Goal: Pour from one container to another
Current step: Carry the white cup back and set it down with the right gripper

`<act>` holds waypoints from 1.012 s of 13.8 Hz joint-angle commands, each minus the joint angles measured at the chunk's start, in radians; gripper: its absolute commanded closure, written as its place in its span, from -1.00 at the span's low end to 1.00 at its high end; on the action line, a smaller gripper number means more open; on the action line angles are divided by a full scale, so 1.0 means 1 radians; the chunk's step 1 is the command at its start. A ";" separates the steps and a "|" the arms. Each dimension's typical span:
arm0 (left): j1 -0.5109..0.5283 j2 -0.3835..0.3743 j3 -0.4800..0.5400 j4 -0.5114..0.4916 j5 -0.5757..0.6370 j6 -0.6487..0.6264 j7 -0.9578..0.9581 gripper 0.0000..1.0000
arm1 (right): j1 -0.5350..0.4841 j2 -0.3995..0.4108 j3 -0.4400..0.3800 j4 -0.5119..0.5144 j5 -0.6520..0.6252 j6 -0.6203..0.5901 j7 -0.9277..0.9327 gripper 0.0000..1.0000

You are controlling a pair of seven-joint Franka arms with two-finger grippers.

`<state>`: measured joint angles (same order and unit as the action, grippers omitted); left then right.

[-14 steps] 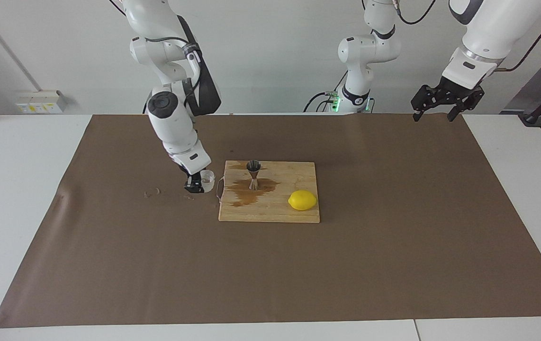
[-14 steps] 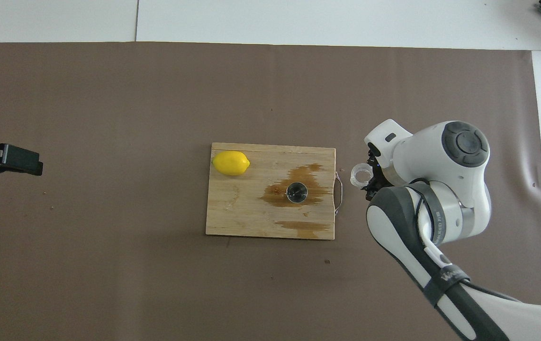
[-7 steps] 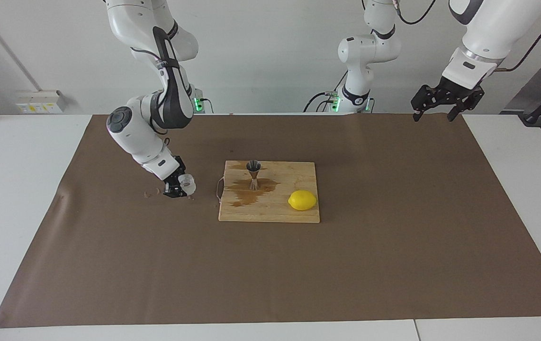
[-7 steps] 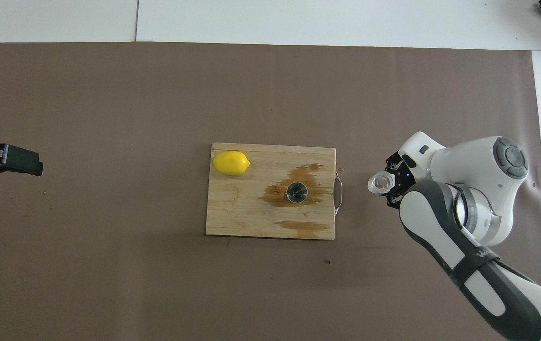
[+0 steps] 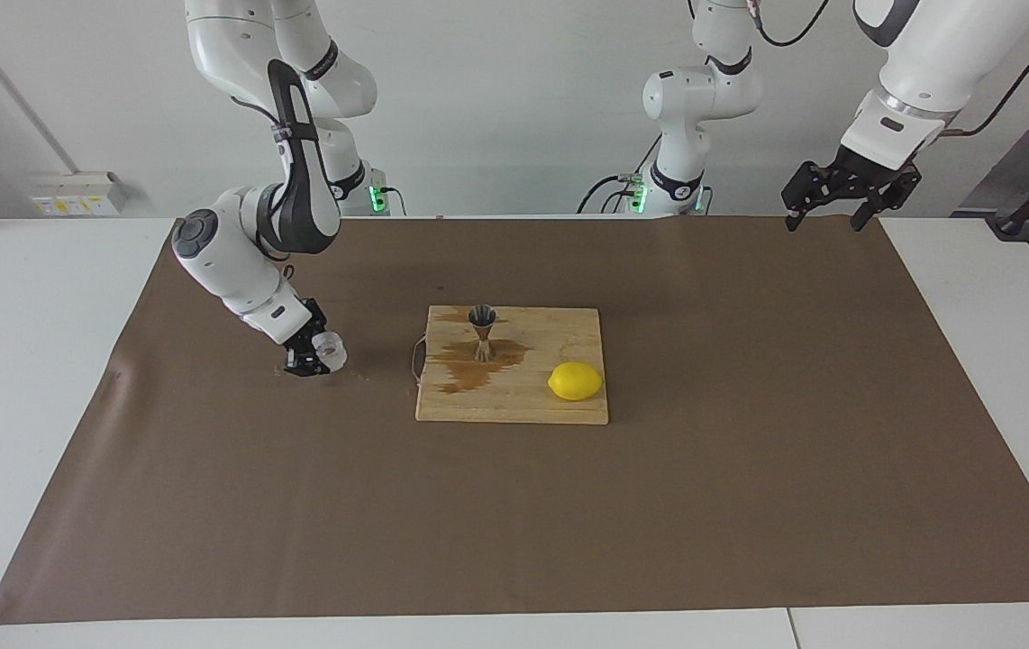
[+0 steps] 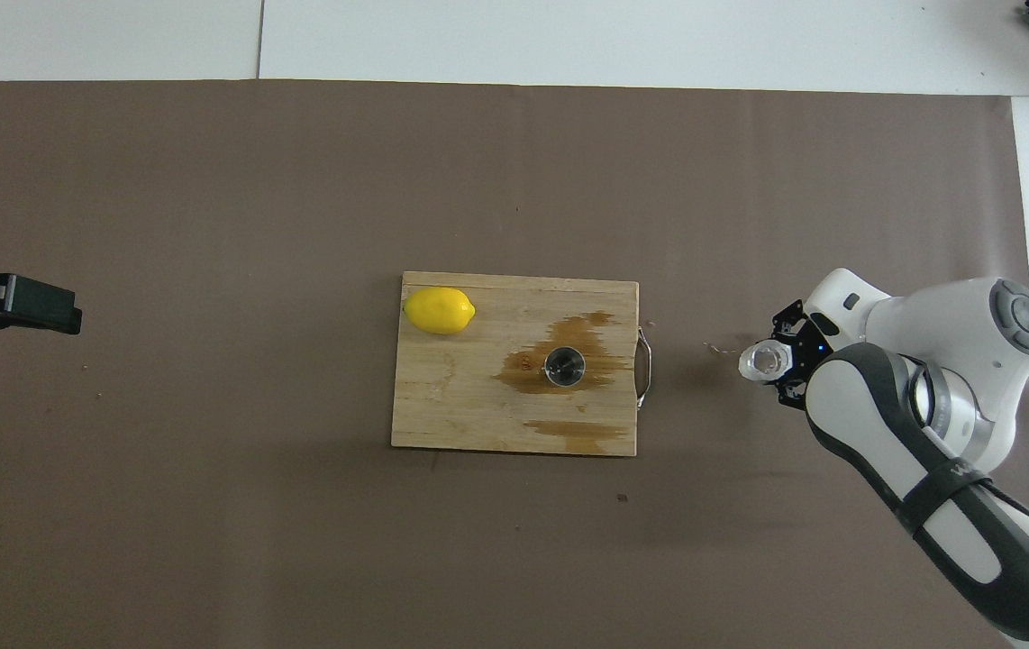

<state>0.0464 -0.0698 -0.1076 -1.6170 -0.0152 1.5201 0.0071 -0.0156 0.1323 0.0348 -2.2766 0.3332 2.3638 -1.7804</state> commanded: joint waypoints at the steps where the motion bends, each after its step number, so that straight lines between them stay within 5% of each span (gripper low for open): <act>1: 0.010 -0.030 -0.003 -0.030 0.000 -0.003 0.016 -1.00 | -0.001 -0.011 0.008 -0.024 0.030 0.025 -0.025 -0.28; 2: 0.010 -0.030 -0.003 -0.030 0.000 -0.003 0.014 -1.00 | -0.001 -0.011 0.008 -0.023 0.030 0.023 -0.024 -0.99; 7: 0.010 -0.030 -0.003 -0.030 0.000 -0.003 0.014 -1.00 | -0.004 -0.055 0.007 -0.006 0.030 -0.015 0.057 -1.00; 14: 0.010 -0.030 -0.003 -0.030 0.000 -0.003 0.016 -1.00 | -0.023 -0.122 0.000 0.190 0.012 -0.081 0.418 -1.00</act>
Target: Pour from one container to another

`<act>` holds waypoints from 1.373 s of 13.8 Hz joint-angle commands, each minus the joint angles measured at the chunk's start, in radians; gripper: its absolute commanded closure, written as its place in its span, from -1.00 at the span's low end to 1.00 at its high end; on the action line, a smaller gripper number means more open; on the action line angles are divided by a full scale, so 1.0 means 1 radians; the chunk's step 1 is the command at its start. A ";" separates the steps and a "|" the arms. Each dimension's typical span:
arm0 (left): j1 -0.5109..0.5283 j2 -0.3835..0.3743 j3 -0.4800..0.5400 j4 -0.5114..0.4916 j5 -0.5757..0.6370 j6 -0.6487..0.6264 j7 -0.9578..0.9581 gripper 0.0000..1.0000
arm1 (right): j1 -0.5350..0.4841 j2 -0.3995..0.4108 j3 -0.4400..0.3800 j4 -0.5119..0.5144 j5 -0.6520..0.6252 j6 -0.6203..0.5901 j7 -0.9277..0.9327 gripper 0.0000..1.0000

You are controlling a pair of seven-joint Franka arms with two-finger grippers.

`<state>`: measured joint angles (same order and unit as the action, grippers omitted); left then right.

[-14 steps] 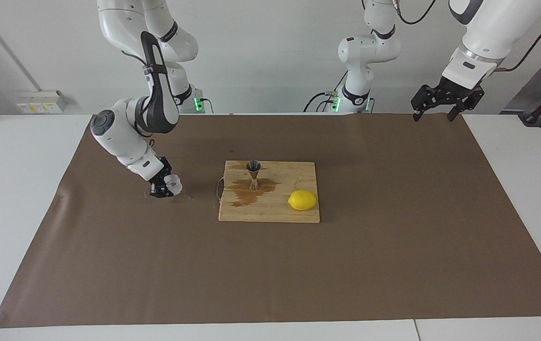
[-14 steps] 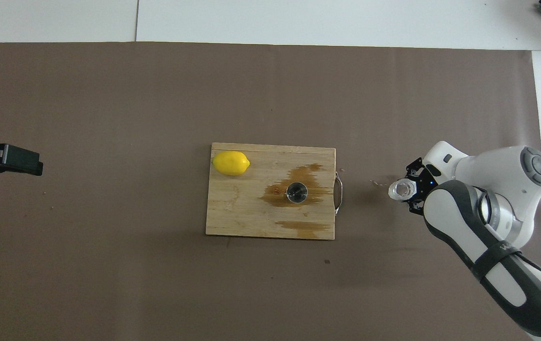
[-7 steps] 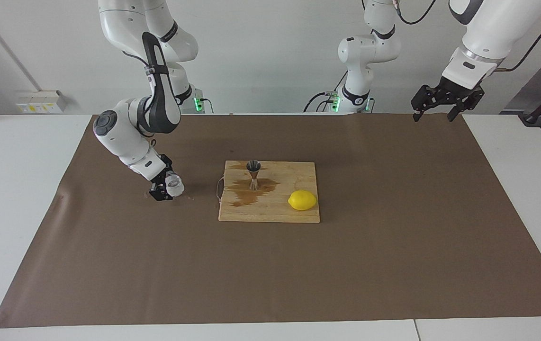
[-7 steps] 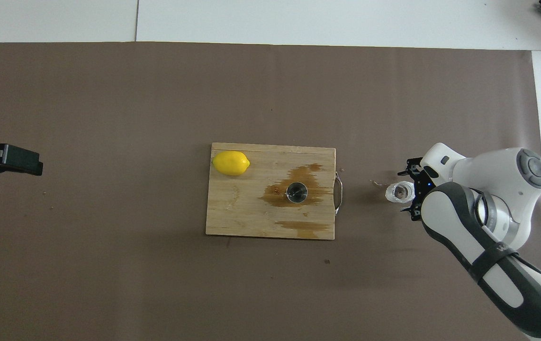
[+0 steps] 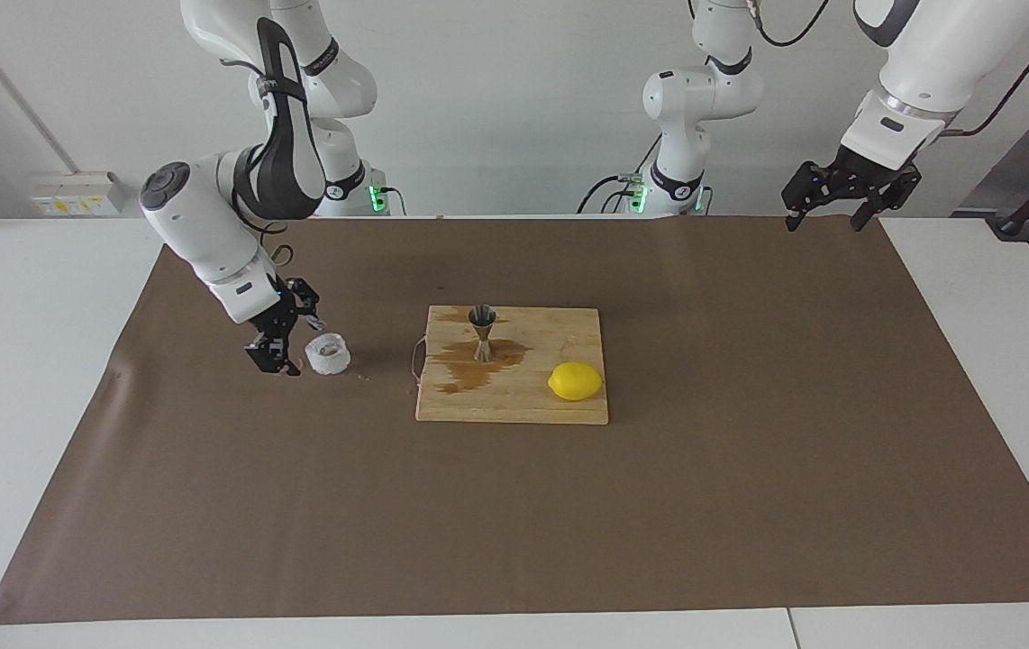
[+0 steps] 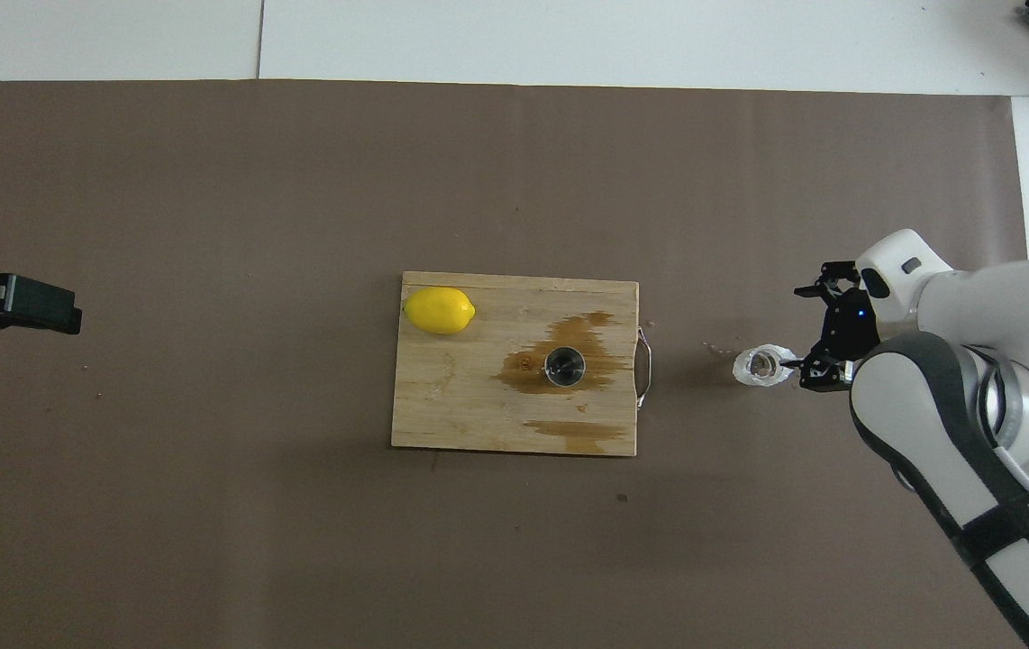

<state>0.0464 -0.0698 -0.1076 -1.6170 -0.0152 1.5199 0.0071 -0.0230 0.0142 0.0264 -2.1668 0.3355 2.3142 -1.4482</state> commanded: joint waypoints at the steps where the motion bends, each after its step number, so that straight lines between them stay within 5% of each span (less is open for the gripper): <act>1: 0.010 -0.030 -0.003 -0.030 0.000 -0.003 0.016 -1.00 | -0.015 -0.002 0.009 0.120 0.010 -0.054 0.145 -1.00; 7: 0.010 -0.030 -0.003 -0.030 0.000 -0.003 0.016 -1.00 | -0.002 -0.005 0.009 0.311 -0.171 -0.124 0.773 -1.00; 12: 0.010 -0.030 -0.003 -0.030 0.000 -0.003 0.016 -1.00 | -0.003 -0.005 0.010 0.442 -0.295 -0.346 1.392 -1.00; 19: 0.010 -0.030 -0.003 -0.030 0.000 -0.003 0.016 -1.00 | 0.041 -0.005 0.023 0.585 -0.408 -0.658 1.701 -1.00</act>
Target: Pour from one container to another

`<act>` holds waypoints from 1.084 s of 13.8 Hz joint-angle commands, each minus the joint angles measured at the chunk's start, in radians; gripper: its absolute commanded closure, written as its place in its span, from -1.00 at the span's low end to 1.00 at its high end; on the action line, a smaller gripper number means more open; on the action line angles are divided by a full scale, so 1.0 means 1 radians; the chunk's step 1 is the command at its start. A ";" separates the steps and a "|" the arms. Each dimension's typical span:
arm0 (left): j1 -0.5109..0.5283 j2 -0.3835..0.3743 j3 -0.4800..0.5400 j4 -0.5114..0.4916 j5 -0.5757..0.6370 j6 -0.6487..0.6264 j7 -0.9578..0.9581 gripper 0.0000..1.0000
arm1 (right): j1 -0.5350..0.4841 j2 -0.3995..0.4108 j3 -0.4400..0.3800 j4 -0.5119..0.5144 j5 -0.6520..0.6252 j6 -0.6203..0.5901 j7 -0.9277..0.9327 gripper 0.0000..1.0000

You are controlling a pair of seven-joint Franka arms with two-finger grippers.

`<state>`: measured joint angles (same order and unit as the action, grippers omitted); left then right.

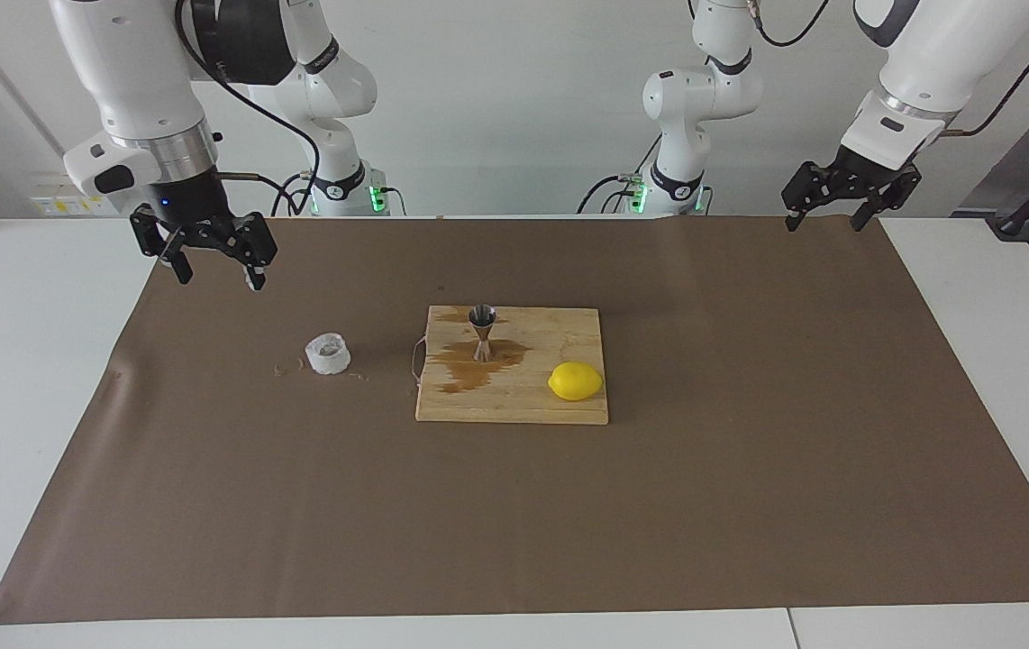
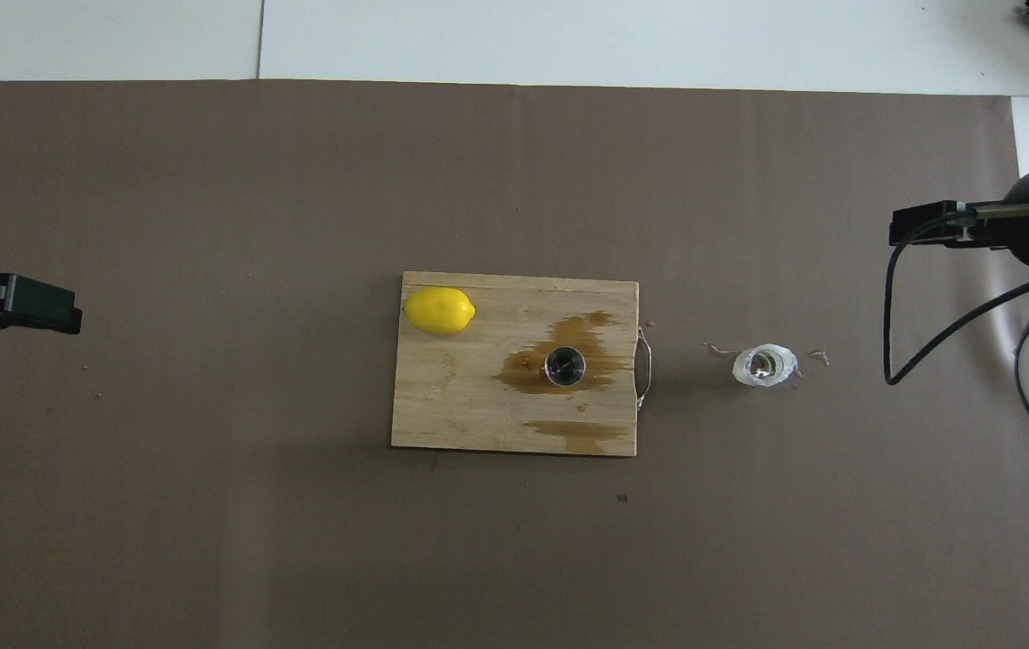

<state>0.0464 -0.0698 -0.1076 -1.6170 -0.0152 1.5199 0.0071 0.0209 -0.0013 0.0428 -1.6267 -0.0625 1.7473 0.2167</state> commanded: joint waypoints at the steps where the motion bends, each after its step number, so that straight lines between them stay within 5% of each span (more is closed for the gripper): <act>1: 0.010 -0.030 -0.003 -0.030 0.000 -0.003 0.016 -1.00 | -0.003 -0.002 0.015 0.042 -0.002 -0.142 0.033 -1.00; 15: 0.010 -0.030 -0.003 -0.030 0.000 -0.003 0.014 -1.00 | -0.016 -0.042 0.019 -0.035 0.059 -0.155 -0.052 -1.00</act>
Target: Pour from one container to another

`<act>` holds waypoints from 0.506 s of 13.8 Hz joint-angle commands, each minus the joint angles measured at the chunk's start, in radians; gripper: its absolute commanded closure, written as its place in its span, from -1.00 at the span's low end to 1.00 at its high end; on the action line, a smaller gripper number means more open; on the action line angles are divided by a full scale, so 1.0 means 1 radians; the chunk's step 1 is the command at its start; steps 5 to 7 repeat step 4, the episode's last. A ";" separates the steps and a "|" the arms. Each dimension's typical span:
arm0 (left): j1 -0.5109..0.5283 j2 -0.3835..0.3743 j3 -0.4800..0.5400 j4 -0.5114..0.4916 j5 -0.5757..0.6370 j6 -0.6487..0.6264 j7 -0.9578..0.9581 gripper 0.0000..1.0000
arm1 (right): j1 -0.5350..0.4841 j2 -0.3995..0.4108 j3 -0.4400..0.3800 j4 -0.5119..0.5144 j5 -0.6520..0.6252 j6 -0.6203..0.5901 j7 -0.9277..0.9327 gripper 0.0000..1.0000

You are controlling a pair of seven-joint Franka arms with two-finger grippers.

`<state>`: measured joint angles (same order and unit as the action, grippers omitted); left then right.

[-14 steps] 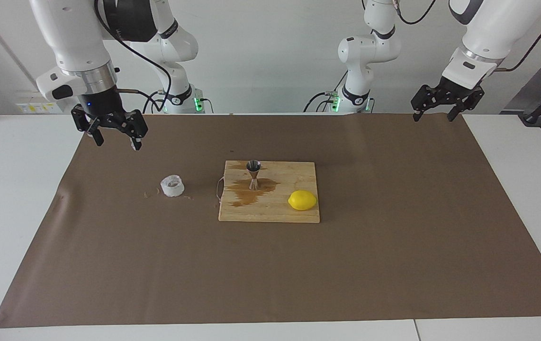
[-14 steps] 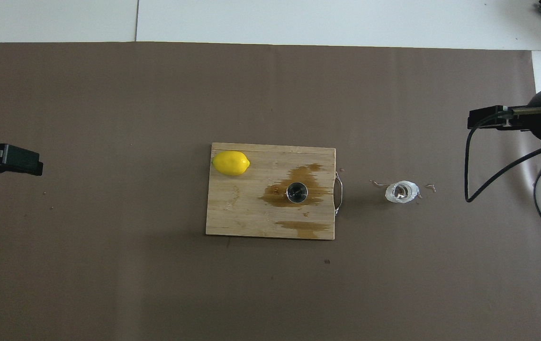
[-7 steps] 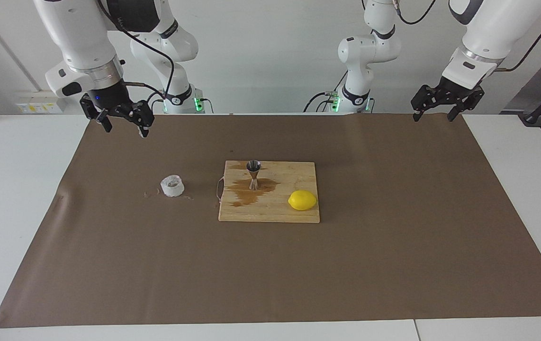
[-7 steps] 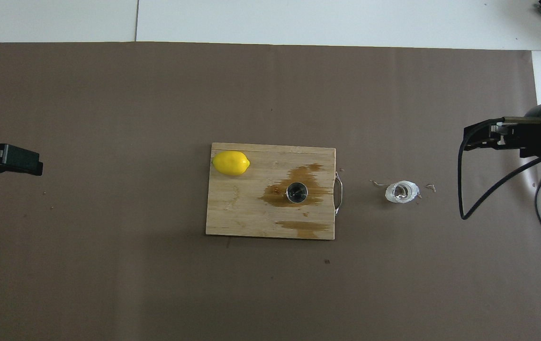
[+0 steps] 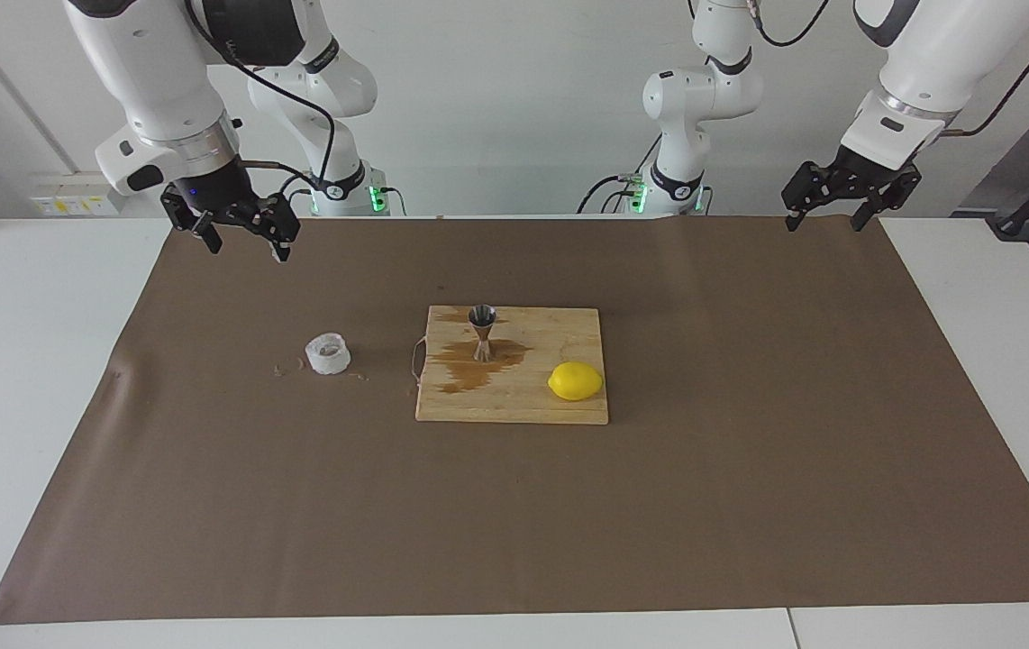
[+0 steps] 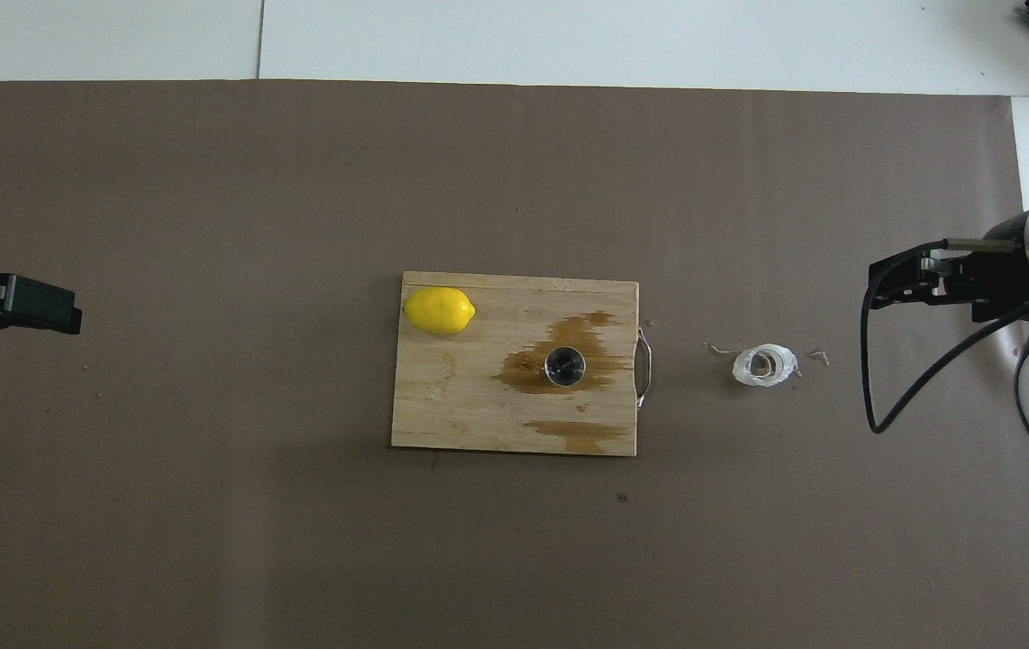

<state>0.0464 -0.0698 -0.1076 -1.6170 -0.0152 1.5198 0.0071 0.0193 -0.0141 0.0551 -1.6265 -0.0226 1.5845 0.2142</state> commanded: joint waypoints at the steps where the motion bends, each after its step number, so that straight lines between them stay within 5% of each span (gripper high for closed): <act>1: 0.010 -0.030 -0.003 -0.030 0.000 -0.003 0.016 -1.00 | -0.013 -0.029 0.006 -0.035 0.020 0.011 -0.067 -1.00; 7: 0.010 -0.030 -0.003 -0.030 0.000 -0.003 0.016 -1.00 | -0.015 -0.029 0.006 -0.035 0.020 0.012 -0.070 -1.00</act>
